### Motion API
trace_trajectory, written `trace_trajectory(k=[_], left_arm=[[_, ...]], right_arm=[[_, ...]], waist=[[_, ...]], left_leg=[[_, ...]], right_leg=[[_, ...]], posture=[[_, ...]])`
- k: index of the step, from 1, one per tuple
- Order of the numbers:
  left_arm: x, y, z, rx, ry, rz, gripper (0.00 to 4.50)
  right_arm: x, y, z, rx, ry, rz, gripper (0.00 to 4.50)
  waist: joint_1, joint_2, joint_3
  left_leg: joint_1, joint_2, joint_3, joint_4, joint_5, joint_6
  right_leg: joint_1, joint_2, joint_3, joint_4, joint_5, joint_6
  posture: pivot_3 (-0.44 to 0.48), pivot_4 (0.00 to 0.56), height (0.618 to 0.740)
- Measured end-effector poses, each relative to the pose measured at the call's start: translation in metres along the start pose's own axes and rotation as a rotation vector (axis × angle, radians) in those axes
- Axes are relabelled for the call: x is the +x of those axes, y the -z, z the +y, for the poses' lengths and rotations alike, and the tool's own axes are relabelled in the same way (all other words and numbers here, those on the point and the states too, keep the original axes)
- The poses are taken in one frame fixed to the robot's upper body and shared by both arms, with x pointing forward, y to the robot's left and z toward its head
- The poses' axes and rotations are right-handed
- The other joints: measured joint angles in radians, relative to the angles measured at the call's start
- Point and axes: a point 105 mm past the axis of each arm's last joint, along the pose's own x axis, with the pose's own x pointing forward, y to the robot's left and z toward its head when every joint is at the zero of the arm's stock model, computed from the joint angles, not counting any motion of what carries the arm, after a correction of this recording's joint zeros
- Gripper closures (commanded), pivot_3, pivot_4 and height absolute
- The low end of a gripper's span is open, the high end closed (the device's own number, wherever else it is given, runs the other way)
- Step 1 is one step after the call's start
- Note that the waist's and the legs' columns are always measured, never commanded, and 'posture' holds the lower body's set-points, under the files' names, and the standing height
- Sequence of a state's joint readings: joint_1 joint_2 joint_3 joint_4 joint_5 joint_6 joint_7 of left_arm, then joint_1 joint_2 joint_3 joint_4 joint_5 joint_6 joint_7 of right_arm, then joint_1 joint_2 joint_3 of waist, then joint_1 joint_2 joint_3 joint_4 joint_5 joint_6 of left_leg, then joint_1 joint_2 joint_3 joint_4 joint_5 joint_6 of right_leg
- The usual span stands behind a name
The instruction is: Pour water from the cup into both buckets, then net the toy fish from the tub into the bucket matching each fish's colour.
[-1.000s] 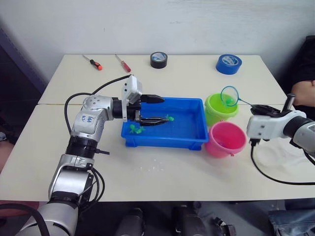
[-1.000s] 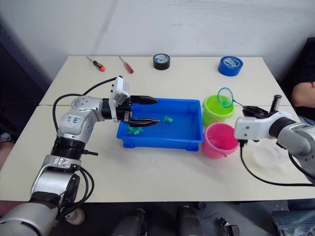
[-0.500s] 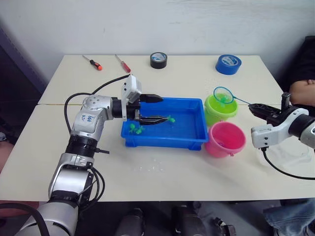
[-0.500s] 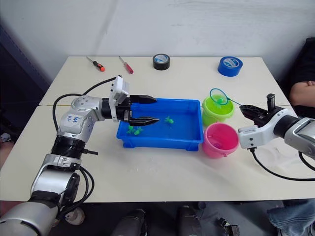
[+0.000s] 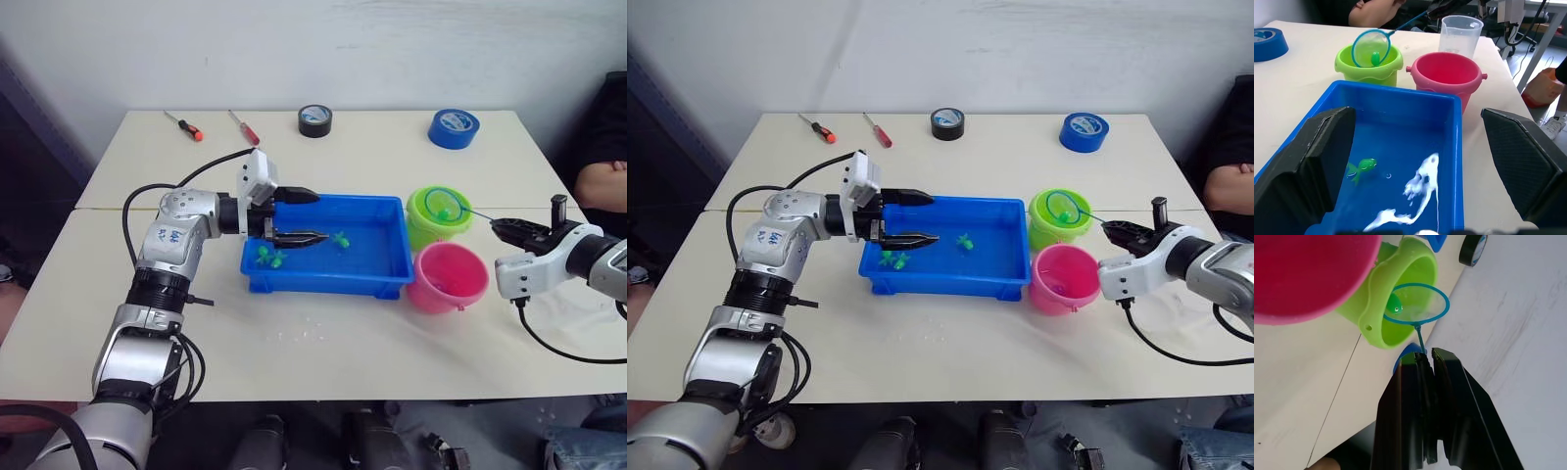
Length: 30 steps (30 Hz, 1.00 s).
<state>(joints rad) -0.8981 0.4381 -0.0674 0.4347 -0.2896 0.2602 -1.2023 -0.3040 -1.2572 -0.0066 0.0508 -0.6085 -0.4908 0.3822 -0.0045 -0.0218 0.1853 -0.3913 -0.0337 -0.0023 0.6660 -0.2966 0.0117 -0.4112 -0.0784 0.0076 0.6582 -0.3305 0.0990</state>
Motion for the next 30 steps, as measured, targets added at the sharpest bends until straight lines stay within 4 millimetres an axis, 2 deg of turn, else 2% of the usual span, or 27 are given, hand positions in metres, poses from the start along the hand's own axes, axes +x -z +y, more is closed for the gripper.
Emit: trace_trajectory(k=[2, 4, 6, 7, 13, 16, 17, 19, 21, 23, 25, 26, 28, 30], left_arm=[[0.0, 0.0, 0.0, 0.001, 0.0, 0.0, 0.06], [0.0, 0.0, 0.0, 0.002, -0.001, 0.0, 0.06], [-0.002, 0.0, 0.001, 0.005, -0.004, 0.003, 0.06], [-0.003, 0.0, 0.001, 0.005, -0.007, 0.005, 0.06], [-0.002, 0.0, 0.001, 0.008, -0.005, 0.004, 0.06], [-0.002, 0.0, 0.001, 0.009, -0.005, 0.004, 0.06], [-0.002, 0.0, 0.001, 0.01, -0.004, 0.005, 0.06], [-0.002, 0.0, 0.001, 0.011, -0.003, 0.005, 0.06], [-0.002, 0.001, 0.0, 0.011, 0.0, 0.007, 0.06], [-0.003, 0.001, 0.0, 0.012, 0.002, 0.008, 0.06], [-0.003, 0.001, 0.0, 0.014, 0.002, 0.009, 0.06], [-0.003, 0.001, 0.0, 0.016, 0.002, 0.008, 0.06], [-0.003, 0.001, 0.0, 0.015, 0.002, 0.009, 0.06], [-0.003, 0.001, 0.001, 0.015, 0.003, 0.009, 0.06]], right_arm=[[-0.001, 0.001, -0.007, -0.008, 0.025, 0.0, 4.5], [-0.001, -0.005, 0.002, -0.005, -0.013, -0.032, 4.5], [-0.001, -0.016, 0.023, 0.009, -0.085, -0.075, 4.5], [-0.001, -0.017, 0.024, 0.018, -0.084, -0.076, 4.5], [-0.001, -0.002, 0.007, 0.01, -0.017, -0.003, 4.5], [-0.002, 0.003, 0.003, 0.089, 0.01, 0.017, 4.5], [-0.002, 0.004, -0.001, 0.152, 0.042, 0.021, 4.5], [-0.003, -0.001, -0.002, 0.126, 0.036, -0.002, 4.5], [-0.007, -0.012, 0.006, 0.048, -0.038, -0.045, 4.5], [-0.007, -0.022, 0.025, 0.061, -0.119, -0.077, 4.5], [-0.007, -0.024, 0.038, 0.082, -0.158, -0.074, 4.5], [-0.006, -0.02, 0.038, 0.086, -0.151, -0.054, 4.5], [-0.003, -0.012, 0.024, 0.084, -0.081, -0.023, 4.5], [-0.002, -0.003, 0.0, 0.064, 0.015, 0.01, 4.5]], waist=[[0.001, 0.0, 0.0], [0.002, 0.0, 0.0], [0.005, 0.0, 0.0], [0.004, 0.0, 0.0], [0.0, 0.0, 0.0], [0.001, 0.0, 0.0], [0.001, 0.0, 0.0], [0.002, 0.0, 0.0], [0.002, 0.0, 0.0], [0.003, 0.0, -0.001], [0.004, 0.0, 0.0], [0.003, 0.0, 0.0], [0.001, 0.0, 0.0], [-0.003, 0.0, 0.0]], left_leg=[[0.0, 0.001, -0.001, 0.0, 0.0, 0.0], [0.0, 0.001, -0.001, 0.0, 0.0, 0.0], [0.0, 0.0, -0.001, 0.0, 0.0, 0.0], [0.0, 0.0, 0.0, 0.001, 0.0, 0.0], [0.001, 0.001, 0.0, 0.0, 0.0, 0.0], [0.001, 0.001, 0.0, 0.0, 0.0, 0.0], [0.001, 0.001, 0.0, 0.001, 0.0, 0.0], [0.001, 0.001, 0.001, 0.001, 0.0, 0.0], [0.001, 0.001, 0.0, 0.0, 0.0, 0.001], [0.001, 0.001, -0.001, 0.001, -0.001, 0.0], [0.001, 0.0, 0.0, 0.001, -0.001, 0.001], [0.001, 0.0, 0.001, 0.001, 0.0, 0.001], [0.001, 0.0, 0.001, 0.002, 0.0, 0.001], [0.002, 0.001, 0.002, 0.0, 0.0, 0.001]], right_leg=[[0.001, 0.0, 0.0, 0.0, 0.0, 0.0], [0.001, 0.0, 0.001, 0.0, 0.0, 0.0], [0.001, 0.0, 0.001, 0.0, 0.0, 0.0], [0.001, 0.0, 0.001, 0.0, 0.0, 0.0], [0.001, 0.001, 0.001, 0.001, 0.0, 0.0], [0.001, 0.001, 0.001, 0.0, 0.0, 0.0], [0.002, 0.001, 0.001, 0.0, 0.0, 0.0], [0.001, 0.0, 0.001, 0.001, 0.0, 0.0], [0.001, 0.001, 0.001, 0.001, 0.0, 0.0], [0.002, 0.0, 0.001, 0.0, 0.0, 0.0], [0.002, 0.0, 0.001, 0.001, 0.0, 0.0], [0.002, 0.0, 0.0, 0.001, 0.0, 0.0], [0.001, 0.0, 0.0, 0.001, 0.0, 0.0], [0.001, 0.001, 0.001, 0.001, 0.0, 0.0]], posture=[[0.0, 0.15, 0.736], [0.0, 0.15, 0.736], [0.0, 0.15, 0.736], [0.0, 0.15, 0.736], [0.0, 0.15, 0.736], [0.0, 0.15, 0.736], [0.0, 0.15, 0.736], [0.0, 0.15, 0.736], [0.0, 0.15, 0.736], [0.0, 0.15, 0.736], [0.0, 0.15, 0.736], [0.0, 0.15, 0.736], [0.0, 0.15, 0.736], [0.0, 0.15, 0.736]])
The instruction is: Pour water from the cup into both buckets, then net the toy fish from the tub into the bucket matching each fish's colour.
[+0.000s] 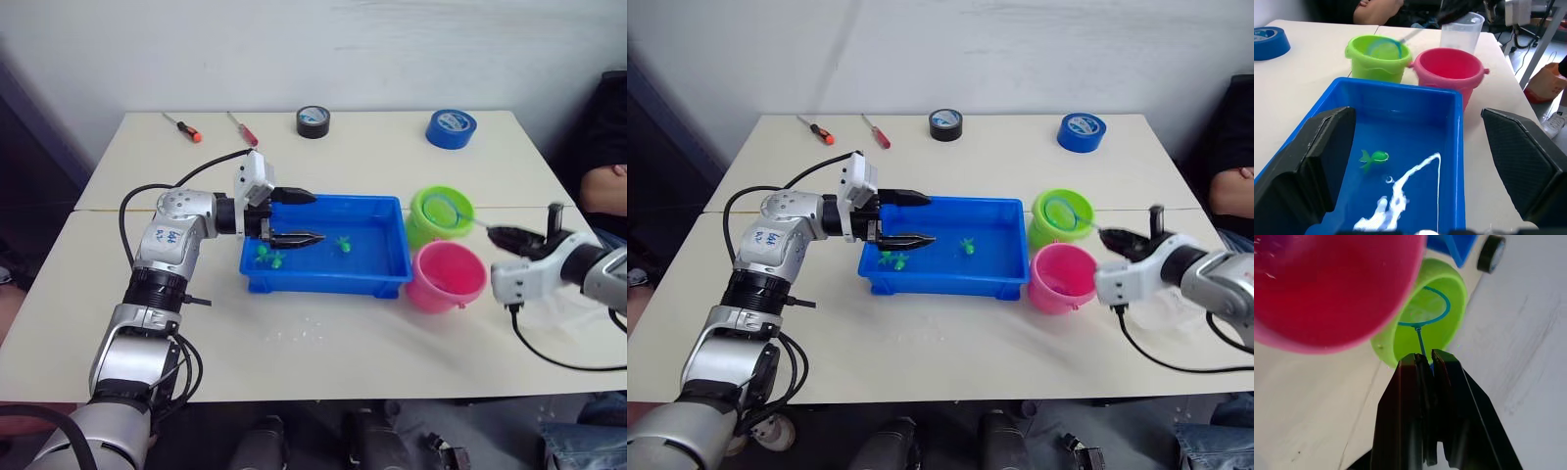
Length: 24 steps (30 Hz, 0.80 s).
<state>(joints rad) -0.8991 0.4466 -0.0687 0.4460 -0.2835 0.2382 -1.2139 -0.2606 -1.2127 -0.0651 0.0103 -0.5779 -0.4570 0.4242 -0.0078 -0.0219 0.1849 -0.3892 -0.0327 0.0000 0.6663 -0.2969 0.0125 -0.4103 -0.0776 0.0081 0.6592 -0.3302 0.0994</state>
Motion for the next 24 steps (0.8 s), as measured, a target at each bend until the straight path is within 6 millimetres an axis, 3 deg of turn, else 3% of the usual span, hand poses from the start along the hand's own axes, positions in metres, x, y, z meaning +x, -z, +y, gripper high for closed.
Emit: trace_trajectory(k=[3, 10, 12, 15, 18, 21, 24], left_arm=[[0.0, 0.001, 0.0, 0.0, -0.002, 0.003, 0.06], [-0.001, 0.001, 0.001, 0.002, -0.004, 0.005, 0.06], [-0.001, 0.001, 0.001, 0.002, -0.005, 0.007, 0.06], [-0.005, 0.002, 0.001, 0.004, -0.004, 0.025, 0.06], [-0.021, 0.012, 0.0, -0.003, -0.006, 0.084, 0.06], [-0.033, 0.027, -0.007, -0.033, 0.004, 0.133, 0.06], [-0.039, 0.035, -0.013, -0.026, 0.015, 0.188, 0.06]], right_arm=[[-0.003, 0.01, -0.017, -0.009, 0.071, 0.033, 4.5], [-0.005, 0.011, -0.008, 0.033, 0.043, 0.031, 4.5], [-0.006, 0.009, -0.012, 0.116, 0.064, 0.022, 4.5], [-0.001, -0.008, -0.025, 0.541, 0.165, -0.05, 4.5], [0.004, -0.038, -0.028, 0.982, 0.102, -0.196, 4.5], [0.004, -0.059, -0.035, 1.194, -0.008, -0.292, 4.5], [0.004, -0.078, -0.033, 1.256, -0.114, -0.334, 4.5]], waist=[[0.004, 0.0, 0.0], [0.007, 0.0, 0.0], [0.006, 0.0, 0.0], [-0.002, 0.0, 0.0], [-0.01, 0.0, 0.0], [-0.004, 0.0, 0.0], [0.006, 0.0, 0.0]], left_leg=[[0.0, 0.001, -0.001, 0.0, 0.0, -0.001], [-0.001, 0.0, -0.001, 0.0, 0.0, 0.0], [-0.001, 0.0, -0.001, 0.001, 0.0, 0.0], [0.0, 0.002, -0.001, 0.001, 0.0, -0.001], [0.0, 0.003, -0.003, 0.0, 0.0, -0.002], [-0.001, 0.003, -0.005, 0.001, -0.001, -0.001], [-0.002, 0.002, -0.006, 0.001, -0.001, -0.001]], right_leg=[[0.0, 0.0, 0.0, 0.0, 0.0, 0.0], [0.0, 0.0, 0.001, 0.0, 0.0, 0.0], [0.0, 0.0, 0.0, 0.0, 0.0, 0.0], [0.001, 0.001, 0.0, 0.0, 0.0, 0.0], [0.001, 0.001, 0.001, 0.001, 0.0, 0.0], [0.002, 0.0, 0.0, -0.001, 0.0, 0.0], [0.001, -0.001, 0.0, -0.002, 0.0, -0.001]], posture=[[0.0, 0.15, 0.736], [0.0, 0.15, 0.736], [0.0, 0.15, 0.736], [0.0, 0.15, 0.736], [0.0, 0.15, 0.736], [0.0, 0.15, 0.736], [0.0, 0.15, 0.736]])
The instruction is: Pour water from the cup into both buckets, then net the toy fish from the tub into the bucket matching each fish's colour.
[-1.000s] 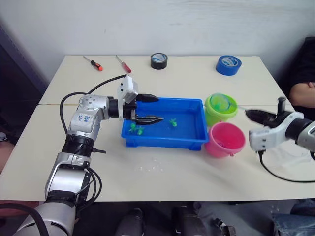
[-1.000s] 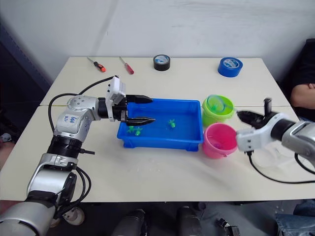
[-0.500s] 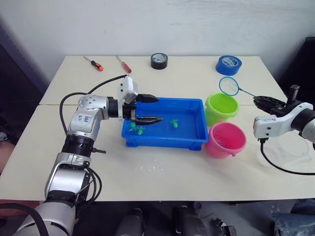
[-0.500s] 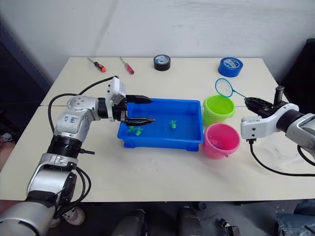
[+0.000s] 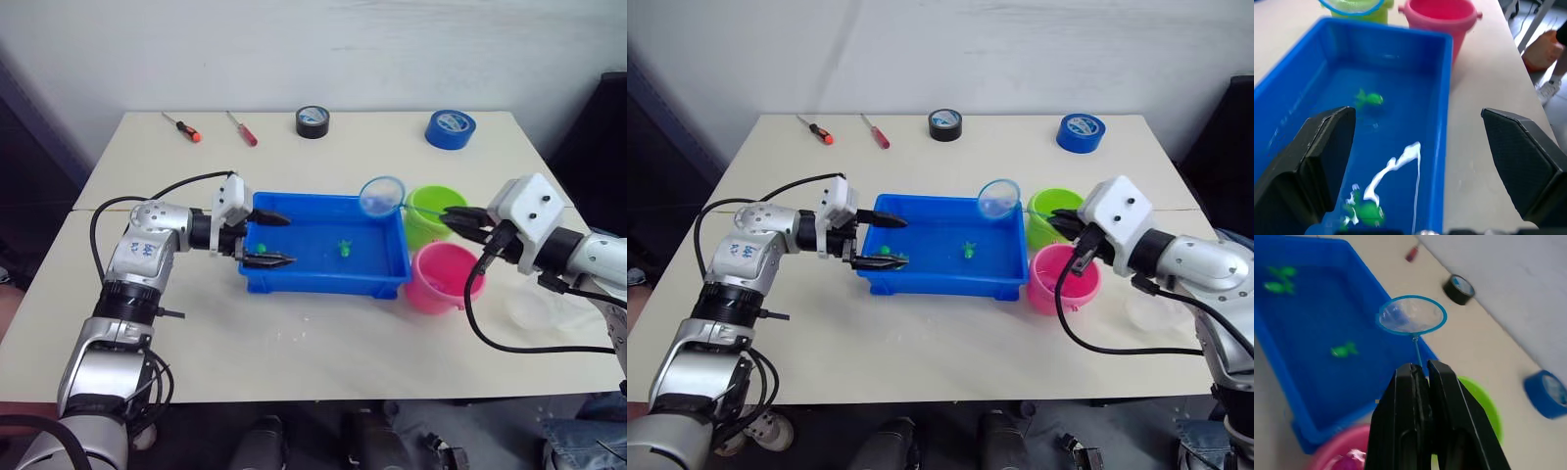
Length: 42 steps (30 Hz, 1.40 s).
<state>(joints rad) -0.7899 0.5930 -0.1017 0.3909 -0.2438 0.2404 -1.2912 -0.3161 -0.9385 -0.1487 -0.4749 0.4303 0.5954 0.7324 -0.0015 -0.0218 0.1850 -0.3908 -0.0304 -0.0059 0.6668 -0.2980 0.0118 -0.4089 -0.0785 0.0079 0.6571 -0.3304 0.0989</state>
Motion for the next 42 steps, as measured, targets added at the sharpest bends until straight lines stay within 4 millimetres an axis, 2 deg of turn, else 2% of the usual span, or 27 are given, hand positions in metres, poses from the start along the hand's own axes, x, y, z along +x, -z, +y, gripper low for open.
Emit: trace_trajectory(k=[1, 5, 12, 17, 21, 27, 31, 36, 39, 42], left_arm=[[-0.001, 0.001, 0.0, 0.001, -0.004, 0.007, 0.06], [-0.006, 0.004, -0.004, 0.008, -0.02, 0.035, 0.06], [-0.007, 0.004, -0.012, 0.001, -0.041, 0.043, 0.06], [-0.01, 0.003, -0.013, -0.003, -0.059, 0.049, 0.06], [-0.009, 0.0, -0.013, 0.01, -0.064, 0.048, 0.06], [-0.009, 0.0, -0.012, 0.009, -0.072, 0.048, 0.06], [-0.009, 0.0, -0.012, 0.01, -0.073, 0.047, 0.06], [-0.009, -0.001, -0.007, -0.012, -0.076, 0.031, 0.06], [-0.001, -0.008, -0.007, -0.028, -0.056, -0.018, 0.06], [0.006, -0.02, -0.003, -0.027, -0.042, -0.067, 0.06]], right_arm=[[0.002, 0.001, 0.003, -0.001, -0.011, 0.01, 4.5], [0.019, 0.019, 0.012, -0.217, -0.029, 0.118, 4.5], [0.033, 0.033, 0.01, -0.506, -0.002, 0.175, 4.5], [0.037, 0.043, 0.013, -0.607, -0.034, 0.191, 4.5], [0.044, 0.048, 0.028, -0.617, -0.099, 0.178, 4.5], [0.052, 0.051, 0.046, -0.502, -0.141, 0.152, 4.5], [0.057, 0.045, 0.055, -0.195, -0.116, 0.1, 4.5], [0.049, 0.035, 0.048, 0.22, -0.064, 0.05, 4.5], [0.042, 0.03, 0.045, 0.398, -0.043, 0.021, 4.5], [0.031, 0.022, 0.043, 0.489, -0.029, -0.001, 4.5]], waist=[[0.003, 0.0, 0.0], [0.004, 0.0, 0.0], [-0.003, 0.0, 0.0], [-0.002, 0.0, 0.0], [-0.002, 0.0, 0.0], [-0.001, 0.0, 0.0], [-0.001, 0.0, 0.0], [0.001, 0.0, 0.0], [0.003, 0.0, 0.0], [0.003, 0.0, 0.0]], left_leg=[[0.0, -0.001, -0.001, 0.0, 0.0, 0.0], [-0.001, -0.003, 0.0, 0.0, -0.001, 0.001], [-0.001, -0.002, 0.0, 0.0, 0.0, 0.001], [0.0, -0.002, 0.001, 0.0, 0.0, 0.001], [0.0, -0.002, 0.001, 0.0, 0.0, 0.001], [0.0, -0.002, 0.0, 0.0, 0.0, 0.001], [0.0, -0.002, 0.0, 0.0, 0.0, 0.0], [-0.001, -0.002, -0.002, 0.0, 0.0, 0.0], [-0.002, -0.002, -0.003, 0.0, 0.0, 0.0], [-0.002, -0.002, -0.004, 0.0, 0.0, 0.0]], right_leg=[[0.0, 0.0, 0.0, 0.0, 0.0, 0.0], [0.0, -0.001, 0.0, 0.0, 0.0, 0.0], [-0.001, -0.001, 0.0, 0.0, 0.0, 0.0], [-0.001, -0.001, 0.0, 0.001, 0.0, 0.0], [-0.001, 0.0, 0.0, 0.001, 0.0, 0.0], [-0.001, 0.0, 0.0, 0.001, 0.0, 0.0], [-0.001, -0.001, 0.0, 0.001, 0.0, 0.0], [-0.001, -0.001, -0.001, 0.001, 0.0, 0.0], [-0.001, -0.001, -0.002, 0.001, 0.0, 0.0], [-0.001, -0.001, -0.002, 0.001, 0.0, 0.0]], posture=[[0.0, 0.15, 0.736], [0.0, 0.15, 0.736], [0.0, 0.15, 0.736], [0.0, 0.15, 0.736], [0.0, 0.15, 0.736], [0.0, 0.15, 0.736], [0.0, 0.15, 0.736], [0.0, 0.15, 0.736], [0.0, 0.15, 0.736], [0.0, 0.15, 0.736]])
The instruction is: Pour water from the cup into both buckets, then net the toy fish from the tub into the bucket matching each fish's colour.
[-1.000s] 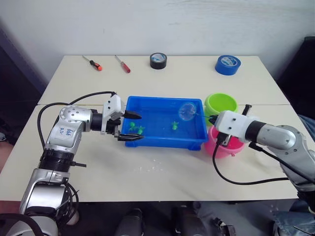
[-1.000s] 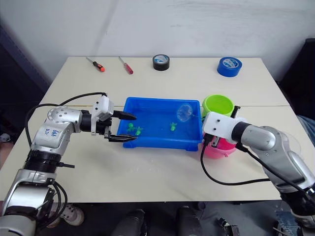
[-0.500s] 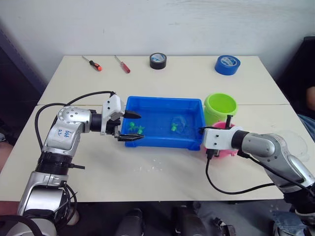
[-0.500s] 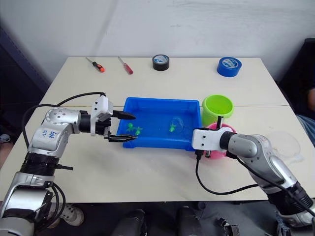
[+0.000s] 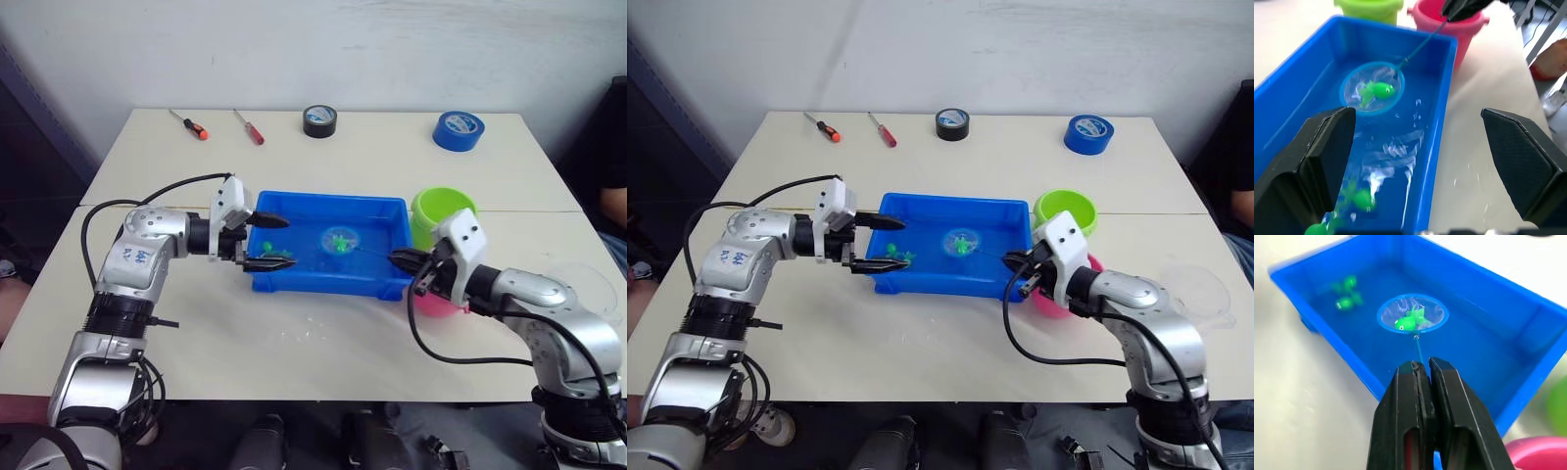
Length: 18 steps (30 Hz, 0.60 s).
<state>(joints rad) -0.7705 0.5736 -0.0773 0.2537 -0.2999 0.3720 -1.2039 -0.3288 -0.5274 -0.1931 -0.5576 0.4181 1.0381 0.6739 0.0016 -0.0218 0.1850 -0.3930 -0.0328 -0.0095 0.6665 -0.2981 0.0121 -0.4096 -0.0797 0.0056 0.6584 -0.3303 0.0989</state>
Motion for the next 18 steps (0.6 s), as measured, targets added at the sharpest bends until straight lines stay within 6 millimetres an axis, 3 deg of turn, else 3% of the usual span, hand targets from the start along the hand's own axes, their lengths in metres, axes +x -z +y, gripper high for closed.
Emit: trace_trajectory(k=[6, 11, 16, 18], left_arm=[[0.021, -0.015, 0.005, -0.022, 0.033, -0.091, 0.06], [0.037, -0.026, 0.008, -0.026, 0.06, -0.146, 0.06], [0.039, -0.026, 0.01, -0.015, 0.06, -0.153, 0.06], [0.039, -0.026, 0.01, -0.012, 0.059, -0.152, 0.06]], right_arm=[[-0.035, -0.024, -0.02, -0.023, 0.147, -0.044, 4.5], [-0.074, -0.043, -0.057, -0.133, 0.371, -0.033, 4.5], [-0.093, -0.039, -0.088, -0.309, 0.524, 0.065, 4.5], [-0.092, -0.037, -0.096, -0.481, 0.544, 0.13, 4.5]], waist=[[0.0, 0.0, 0.0], [-0.003, 0.0, 0.0], [-0.004, 0.0, 0.0], [-0.004, 0.0, 0.0]], left_leg=[[0.0, -0.001, 0.001, 0.0, 0.0, 0.0], [0.0, -0.001, 0.002, 0.0, 0.0, 0.001], [0.001, -0.001, 0.004, -0.001, 0.0, 0.001], [0.002, -0.001, 0.005, -0.001, 0.0, 0.001]], right_leg=[[0.0, 0.0, 0.0, 0.0, 0.0, 0.0], [0.0, 0.0, 0.001, -0.001, 0.0, 0.0], [-0.001, 0.001, 0.003, -0.001, 0.0, 0.0], [-0.001, 0.001, 0.003, -0.001, 0.0, 0.0]], posture=[[0.0, 0.15, 0.736], [0.0, 0.15, 0.736], [0.0, 0.15, 0.736], [0.0, 0.15, 0.736]])
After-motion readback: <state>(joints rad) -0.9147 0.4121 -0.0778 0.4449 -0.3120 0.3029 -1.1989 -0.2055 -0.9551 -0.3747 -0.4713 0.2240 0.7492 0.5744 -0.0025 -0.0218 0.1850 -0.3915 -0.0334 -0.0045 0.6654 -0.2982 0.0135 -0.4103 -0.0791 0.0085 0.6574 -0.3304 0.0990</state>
